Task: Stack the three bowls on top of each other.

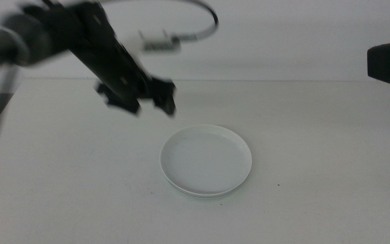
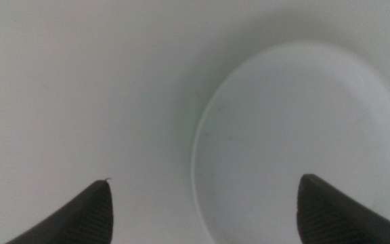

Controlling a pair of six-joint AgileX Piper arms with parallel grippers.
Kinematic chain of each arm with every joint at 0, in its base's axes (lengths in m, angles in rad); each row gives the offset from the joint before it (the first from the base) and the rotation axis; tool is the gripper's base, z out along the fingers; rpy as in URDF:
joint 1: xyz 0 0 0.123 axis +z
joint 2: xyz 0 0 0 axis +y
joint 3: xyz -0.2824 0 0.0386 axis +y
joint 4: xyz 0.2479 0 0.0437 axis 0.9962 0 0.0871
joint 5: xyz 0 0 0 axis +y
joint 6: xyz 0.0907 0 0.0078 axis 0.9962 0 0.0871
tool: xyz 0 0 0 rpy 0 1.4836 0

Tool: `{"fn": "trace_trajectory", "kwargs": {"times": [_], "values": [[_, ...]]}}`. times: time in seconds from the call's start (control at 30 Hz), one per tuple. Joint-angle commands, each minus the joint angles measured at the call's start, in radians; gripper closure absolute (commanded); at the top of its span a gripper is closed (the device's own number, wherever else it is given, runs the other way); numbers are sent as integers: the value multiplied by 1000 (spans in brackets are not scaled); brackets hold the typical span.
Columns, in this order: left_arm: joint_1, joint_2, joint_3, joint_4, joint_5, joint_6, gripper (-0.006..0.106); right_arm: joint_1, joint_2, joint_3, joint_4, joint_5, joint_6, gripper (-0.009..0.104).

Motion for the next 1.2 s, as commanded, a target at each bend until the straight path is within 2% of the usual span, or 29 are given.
{"fn": "trace_trajectory", "kwargs": {"times": [0.0,0.17,0.33,0.47,0.6,1.13,1.17], "values": [[12,-123,10,54,13,-28,7,-7,-3,3,2,-10,-7,3],[12,-430,159,162,-124,-96,7,-7,-3,3,2,-10,-7,3],[12,-801,453,209,-316,-142,7,-7,-3,3,2,-10,-7,3],[12,-975,555,255,-322,-193,7,-7,-3,3,2,-10,-7,3],[12,-1029,567,286,-287,-225,7,-7,-3,3,2,-10,-7,3],[12,-1045,567,286,-302,-220,7,-7,-3,3,2,-10,12,3],[12,-1045,567,286,-302,-220,7,-7,-3,3,-25,-10,12,3]]}}
